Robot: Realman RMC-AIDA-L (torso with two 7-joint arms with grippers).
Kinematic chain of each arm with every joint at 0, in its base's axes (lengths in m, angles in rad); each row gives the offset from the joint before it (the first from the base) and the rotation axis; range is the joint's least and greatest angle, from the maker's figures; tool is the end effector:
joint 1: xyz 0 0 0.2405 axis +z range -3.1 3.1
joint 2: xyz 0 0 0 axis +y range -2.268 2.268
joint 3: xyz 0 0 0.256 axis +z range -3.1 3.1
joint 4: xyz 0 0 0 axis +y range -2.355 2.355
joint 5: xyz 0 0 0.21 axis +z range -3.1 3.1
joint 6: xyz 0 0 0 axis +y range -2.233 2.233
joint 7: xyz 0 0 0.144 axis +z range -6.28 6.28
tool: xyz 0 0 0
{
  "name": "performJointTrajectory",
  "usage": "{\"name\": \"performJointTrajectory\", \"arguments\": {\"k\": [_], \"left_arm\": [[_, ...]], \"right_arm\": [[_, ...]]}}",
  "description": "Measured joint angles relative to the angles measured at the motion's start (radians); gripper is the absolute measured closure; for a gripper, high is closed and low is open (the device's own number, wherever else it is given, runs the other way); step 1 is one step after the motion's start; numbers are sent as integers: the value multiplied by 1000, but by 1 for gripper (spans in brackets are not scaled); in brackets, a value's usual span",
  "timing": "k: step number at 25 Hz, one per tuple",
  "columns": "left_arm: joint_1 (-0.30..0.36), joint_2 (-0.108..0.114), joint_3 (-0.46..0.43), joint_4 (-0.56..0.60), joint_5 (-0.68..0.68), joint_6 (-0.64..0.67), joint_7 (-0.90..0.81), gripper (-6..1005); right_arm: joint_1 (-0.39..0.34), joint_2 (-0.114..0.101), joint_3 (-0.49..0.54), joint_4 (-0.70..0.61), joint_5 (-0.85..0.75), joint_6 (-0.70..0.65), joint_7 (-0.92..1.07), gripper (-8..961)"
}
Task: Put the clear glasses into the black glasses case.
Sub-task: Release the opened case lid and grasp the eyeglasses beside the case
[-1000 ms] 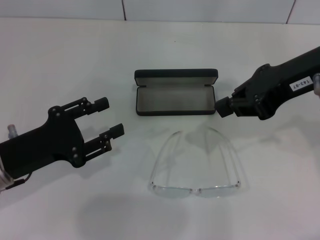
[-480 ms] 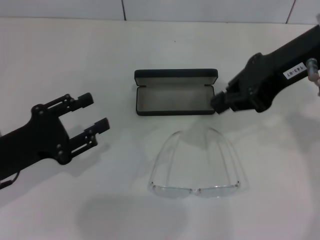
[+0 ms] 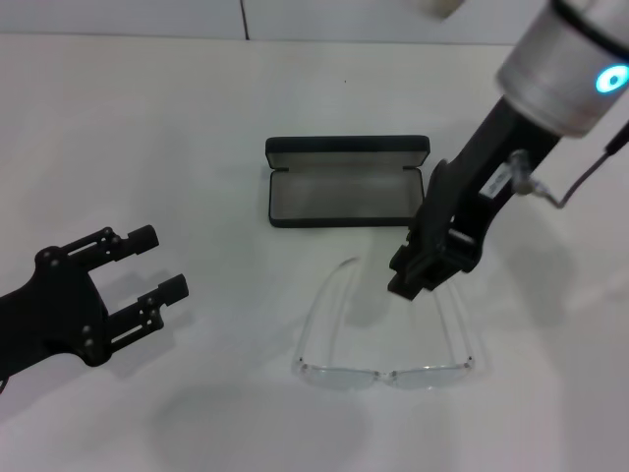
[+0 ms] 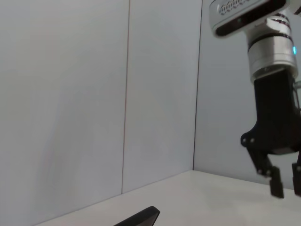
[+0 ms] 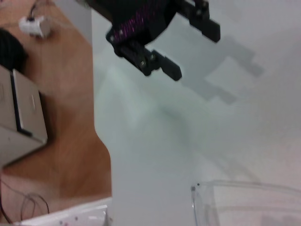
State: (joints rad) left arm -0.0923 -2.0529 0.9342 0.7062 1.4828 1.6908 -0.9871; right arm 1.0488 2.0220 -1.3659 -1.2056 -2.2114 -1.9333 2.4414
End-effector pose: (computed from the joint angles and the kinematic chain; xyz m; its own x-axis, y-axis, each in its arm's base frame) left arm -0.3144 0.2229 0.0270 0.7259 0.0702 0.6842 0.4077 -0.8451 -0.3459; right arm 0.0357 0.3413 -0.0018 0.9077 -0.2280 0.3524 -0.2800 -0.9544 0.1038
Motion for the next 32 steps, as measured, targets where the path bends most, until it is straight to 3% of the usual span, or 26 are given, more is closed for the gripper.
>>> {"name": "performJointTrajectory", "arguments": {"k": [6,17,26,32], "left_arm": [[6,-1,0,1,1,1,0,404],[-3,-7,0,-1,1,1,1,409],[-10,-10,1,-8,2,-7,5,413],[-11,-10,0,-8,2,-9,6,416]], "right_arm": [[73,5,-133,79,-17,105,5,603],[71,6,-375,49,-11,145,-67,377],[40,6,-436,43,23,209,-70,375],[34,6,-537,50,29,284,-72,394]]}}
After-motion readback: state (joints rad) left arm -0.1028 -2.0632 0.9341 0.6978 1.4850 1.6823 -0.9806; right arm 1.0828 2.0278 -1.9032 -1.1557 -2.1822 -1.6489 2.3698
